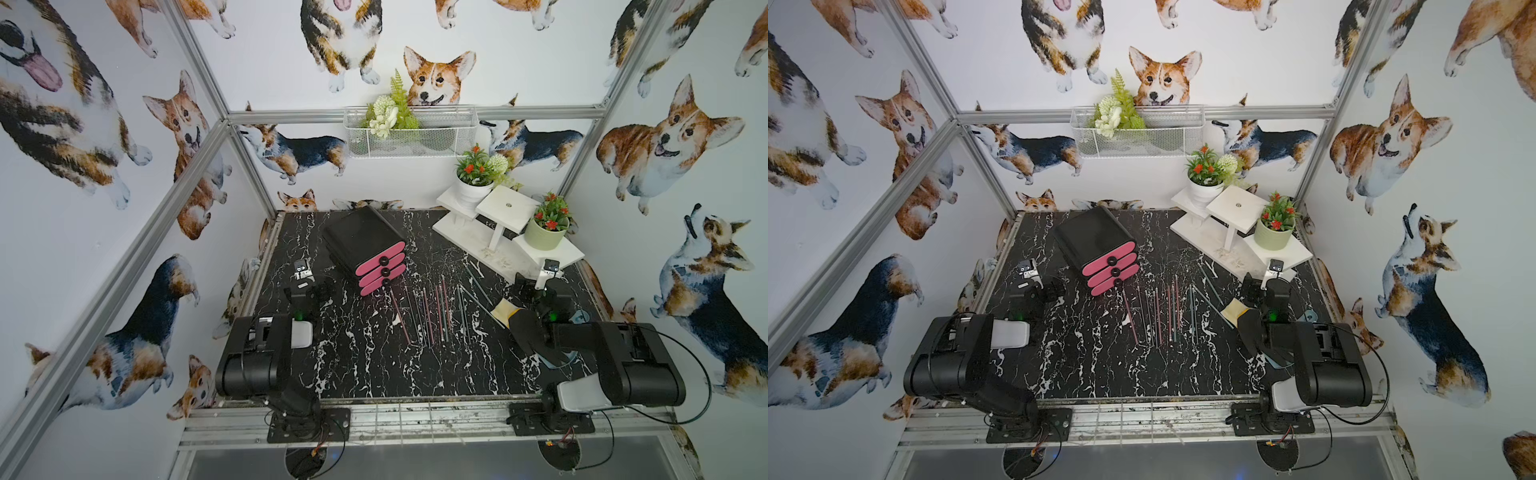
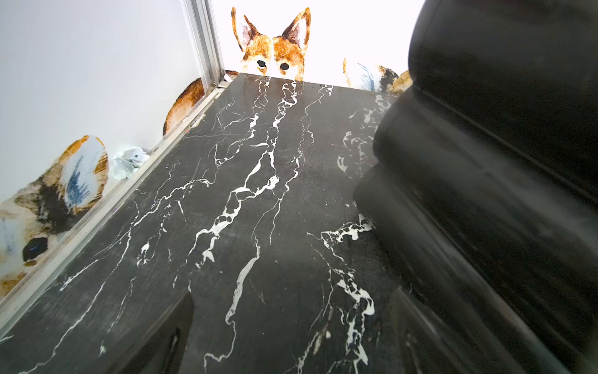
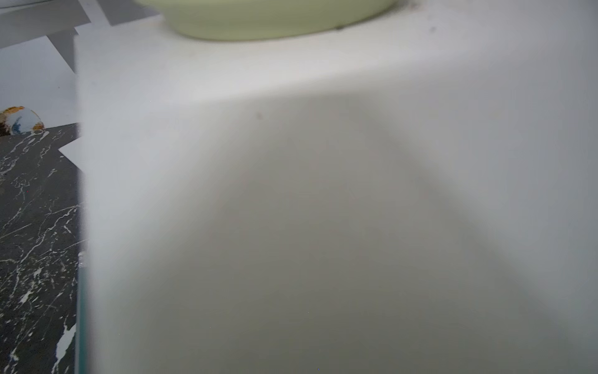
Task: Please place the pencils in the drawer according to their color
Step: Open the drawer in the storage box.
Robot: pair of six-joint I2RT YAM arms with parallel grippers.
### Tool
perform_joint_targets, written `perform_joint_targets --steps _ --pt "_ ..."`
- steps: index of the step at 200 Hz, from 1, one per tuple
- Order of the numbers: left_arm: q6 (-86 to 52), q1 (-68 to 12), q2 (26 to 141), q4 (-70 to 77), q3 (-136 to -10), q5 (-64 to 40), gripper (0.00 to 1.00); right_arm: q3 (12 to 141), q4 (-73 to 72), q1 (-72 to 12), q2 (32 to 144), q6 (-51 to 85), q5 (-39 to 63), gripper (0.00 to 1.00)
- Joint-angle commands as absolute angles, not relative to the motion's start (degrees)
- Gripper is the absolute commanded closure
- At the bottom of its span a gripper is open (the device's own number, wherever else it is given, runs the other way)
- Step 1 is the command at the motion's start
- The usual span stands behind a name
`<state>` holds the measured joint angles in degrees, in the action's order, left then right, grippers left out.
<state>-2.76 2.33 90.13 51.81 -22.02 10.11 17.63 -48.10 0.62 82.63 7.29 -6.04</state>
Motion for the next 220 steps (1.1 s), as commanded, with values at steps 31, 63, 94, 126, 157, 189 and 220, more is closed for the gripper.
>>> perform_joint_targets --steps 31,63,94,126,157,189,220 --pt "-1.9 1.7 90.0 53.2 -21.8 11.2 0.00 17.9 -48.3 0.6 82.7 6.7 -6.0 0.00" --pt "-2.0 1.7 90.0 53.1 -21.9 11.2 0.00 17.9 -48.3 0.5 82.7 6.7 -6.0 0.00" --pt "-2.0 1.7 90.0 53.1 -21.9 11.2 0.00 17.8 -48.6 0.5 82.6 6.6 -5.8 0.00" --pt "-2.1 1.7 90.0 53.1 -21.9 11.2 0.00 17.5 -49.0 0.5 82.5 6.4 -5.8 0.00" --pt "-2.3 2.1 89.9 52.7 -22.0 10.4 0.00 16.6 -48.4 0.6 79.7 6.3 -5.8 0.00" --pt "-4.1 2.6 88.5 52.3 -21.6 13.5 0.00 15.8 -41.1 0.4 70.5 7.8 -8.3 0.00" --pt "-5.2 2.9 85.2 50.0 -21.2 15.2 0.00 17.1 -23.2 -0.6 58.2 11.5 -11.6 0.00"
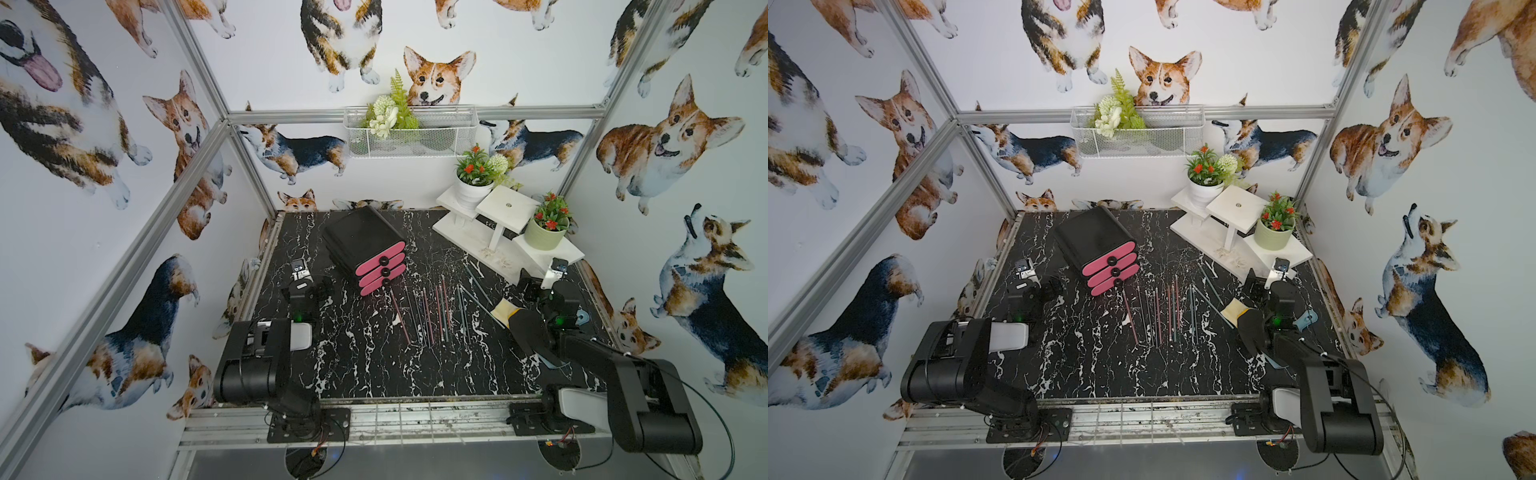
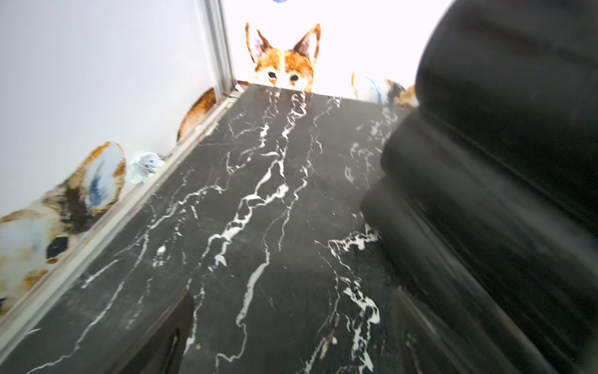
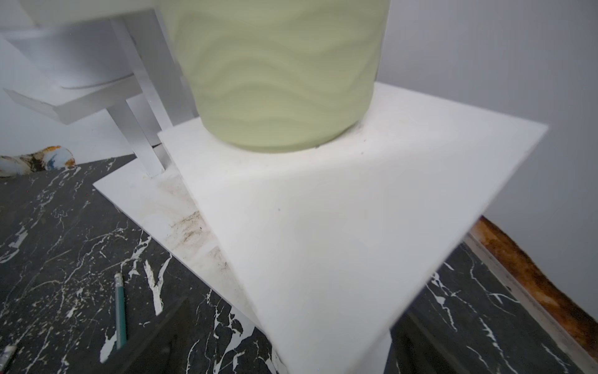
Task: Please place the pencils in the drawer according to their color
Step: Open the drawer in the storage box.
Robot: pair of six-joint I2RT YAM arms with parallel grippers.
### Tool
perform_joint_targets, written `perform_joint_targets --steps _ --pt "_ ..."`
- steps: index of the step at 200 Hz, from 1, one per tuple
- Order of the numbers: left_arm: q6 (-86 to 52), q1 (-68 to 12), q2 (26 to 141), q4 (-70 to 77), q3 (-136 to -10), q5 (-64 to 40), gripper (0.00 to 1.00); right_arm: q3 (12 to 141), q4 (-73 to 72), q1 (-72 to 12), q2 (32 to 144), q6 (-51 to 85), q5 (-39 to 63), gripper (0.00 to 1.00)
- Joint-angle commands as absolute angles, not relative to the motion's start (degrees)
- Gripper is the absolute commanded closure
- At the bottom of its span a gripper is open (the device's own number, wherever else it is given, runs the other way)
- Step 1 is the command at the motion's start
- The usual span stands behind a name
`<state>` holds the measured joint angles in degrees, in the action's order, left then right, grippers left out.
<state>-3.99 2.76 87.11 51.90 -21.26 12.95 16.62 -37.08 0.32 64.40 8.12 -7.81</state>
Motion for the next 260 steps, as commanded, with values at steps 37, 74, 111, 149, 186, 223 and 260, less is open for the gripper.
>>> perform_joint_targets --steps 37,74,111,149,186,223,260 --pt "-6.6 2.9 79.2 41.6 -23.0 19.2 0.00 15.1 -14.9 -6.8 48.0 12.9 -17.8 0.00" --pt "-8.9 2.9 73.8 38.2 -23.7 23.4 0.00 16.8 -8.8 -10.6 43.0 11.7 -22.6 0.00" --pt "-11.8 3.0 67.7 30.2 -28.1 24.7 0.00 21.6 -1.2 -11.3 42.5 14.3 -20.8 0.00" --pt "-18.8 3.3 63.8 22.8 -31.9 22.9 0.00 25.2 7.1 -15.7 42.1 16.4 -20.1 0.00" --pt "-26.9 3.8 63.8 14.4 -36.9 19.1 0.00 30.0 13.4 -24.9 44.2 20.4 -20.3 0.00" --pt "-32.2 3.9 65.8 5.7 -42.3 16.7 0.00 35.8 14.5 -38.2 51.7 22.1 -21.3 0.07" --pt "-35.2 4.2 67.7 2.0 -44.7 13.5 0.00 41.5 6.1 -46.9 63.5 22.4 -19.0 0.23"
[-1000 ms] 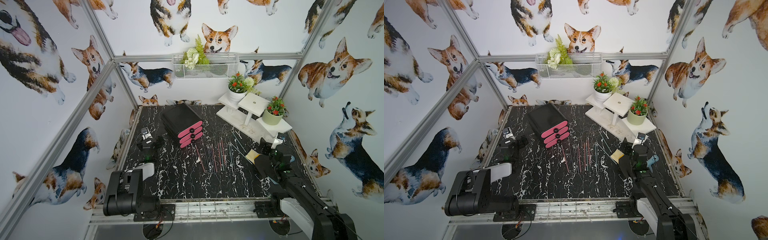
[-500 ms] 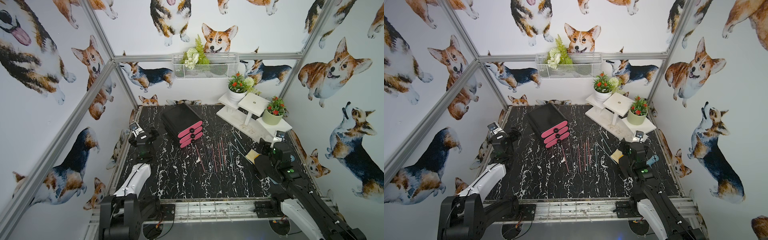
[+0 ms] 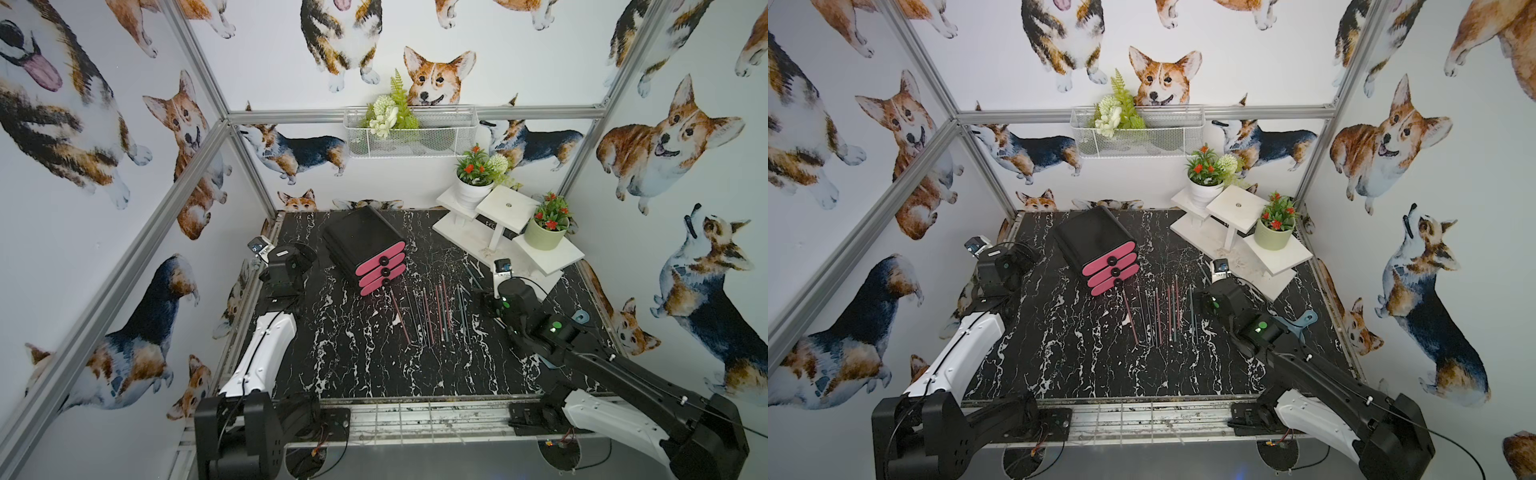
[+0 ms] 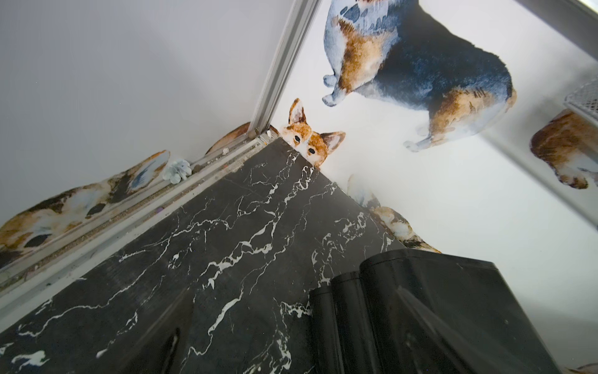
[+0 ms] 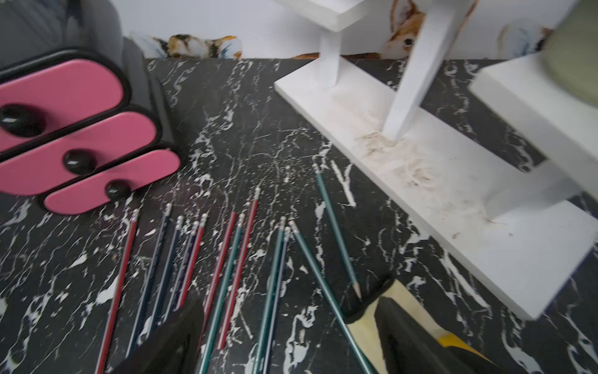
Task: Please place the pencils in the drawer according to their color
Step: Open the drawer in the storage box.
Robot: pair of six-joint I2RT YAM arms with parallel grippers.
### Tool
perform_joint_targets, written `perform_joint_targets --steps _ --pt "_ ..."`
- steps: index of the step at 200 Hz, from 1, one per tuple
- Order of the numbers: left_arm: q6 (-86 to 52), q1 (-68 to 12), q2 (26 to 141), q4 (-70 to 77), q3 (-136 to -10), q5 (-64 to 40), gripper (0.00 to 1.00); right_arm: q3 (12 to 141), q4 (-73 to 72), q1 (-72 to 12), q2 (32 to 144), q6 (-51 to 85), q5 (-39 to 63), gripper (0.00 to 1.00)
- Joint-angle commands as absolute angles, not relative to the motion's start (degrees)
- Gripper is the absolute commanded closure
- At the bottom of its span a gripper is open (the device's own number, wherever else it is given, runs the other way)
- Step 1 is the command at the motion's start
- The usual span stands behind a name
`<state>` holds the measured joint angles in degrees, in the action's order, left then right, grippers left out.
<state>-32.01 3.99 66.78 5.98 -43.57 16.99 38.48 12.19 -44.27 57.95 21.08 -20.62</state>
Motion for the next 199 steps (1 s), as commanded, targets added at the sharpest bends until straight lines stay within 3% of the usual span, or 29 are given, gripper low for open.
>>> perform_joint_targets --steps 1,68,85,199 --pt "-35.3 4.2 67.8 2.0 -44.7 13.4 0.00 41.7 5.8 -47.0 63.7 22.4 -18.9 0.23" --pt "-38.8 4.6 71.6 0.4 -48.2 9.3 0.00 61.3 -3.7 -47.5 92.3 18.1 -3.9 0.36" --pt "-38.9 4.7 71.9 0.1 -48.3 8.5 0.00 65.7 -4.2 -47.6 97.1 17.6 -1.0 0.45" --pt "-38.8 4.7 72.5 0.9 -48.4 7.0 0.00 81.6 -3.5 -48.9 110.4 16.5 5.7 0.45"
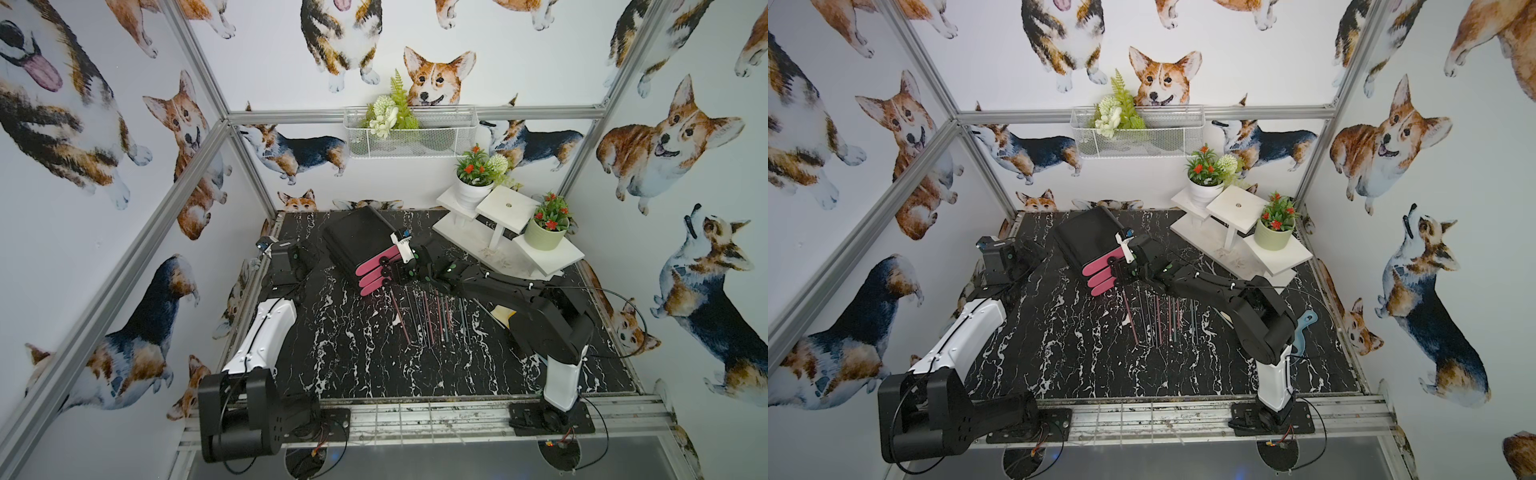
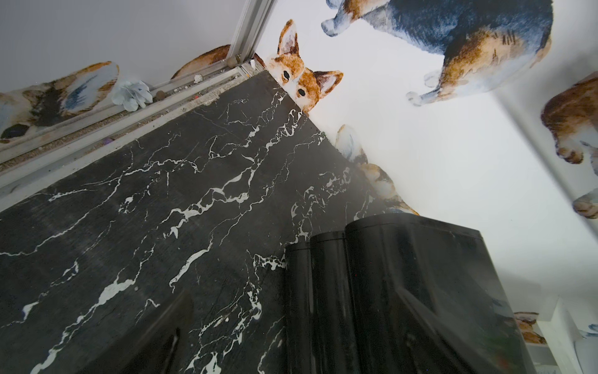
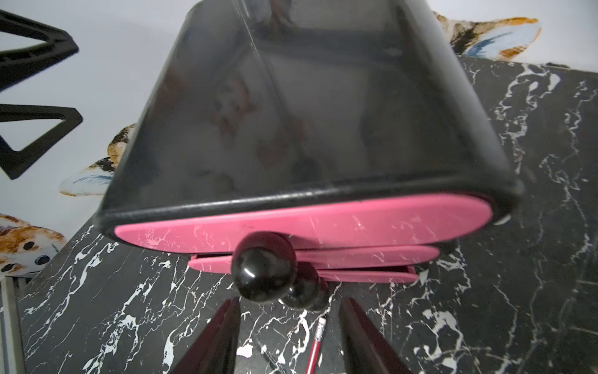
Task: Please place the pencils in the drawer according to their color
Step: Open the drawer in the storage box.
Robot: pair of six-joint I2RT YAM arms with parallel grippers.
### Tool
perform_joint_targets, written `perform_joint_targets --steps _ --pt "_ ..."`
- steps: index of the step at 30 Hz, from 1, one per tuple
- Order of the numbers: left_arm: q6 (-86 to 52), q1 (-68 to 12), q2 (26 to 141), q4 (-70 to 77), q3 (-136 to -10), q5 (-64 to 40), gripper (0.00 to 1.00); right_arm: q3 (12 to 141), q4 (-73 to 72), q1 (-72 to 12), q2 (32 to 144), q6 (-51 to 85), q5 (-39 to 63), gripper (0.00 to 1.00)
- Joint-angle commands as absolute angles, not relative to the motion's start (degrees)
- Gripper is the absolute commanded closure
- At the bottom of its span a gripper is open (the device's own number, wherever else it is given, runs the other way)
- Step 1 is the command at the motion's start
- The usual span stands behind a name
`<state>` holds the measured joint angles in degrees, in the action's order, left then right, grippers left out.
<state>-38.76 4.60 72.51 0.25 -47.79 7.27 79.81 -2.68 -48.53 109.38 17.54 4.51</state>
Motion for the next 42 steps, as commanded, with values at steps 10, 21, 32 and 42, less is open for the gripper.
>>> perform_joint_targets --steps 10,21,32,42 --pt "-38.4 4.7 72.5 1.1 -48.3 6.7 0.00 84.5 -2.5 -49.3 112.4 16.0 4.9 0.49" --pt "-38.4 4.6 73.6 1.6 -48.3 5.1 0.00 86.5 -1.1 -49.4 113.8 16.0 3.8 0.62" --pt "-38.4 4.7 75.0 1.8 -48.3 3.4 0.00 86.9 0.0 -50.2 114.2 16.0 2.4 0.75" --pt "-38.1 4.7 76.7 1.5 -51.0 1.3 0.00 84.5 0.5 -51.2 111.9 16.0 0.2 0.95"
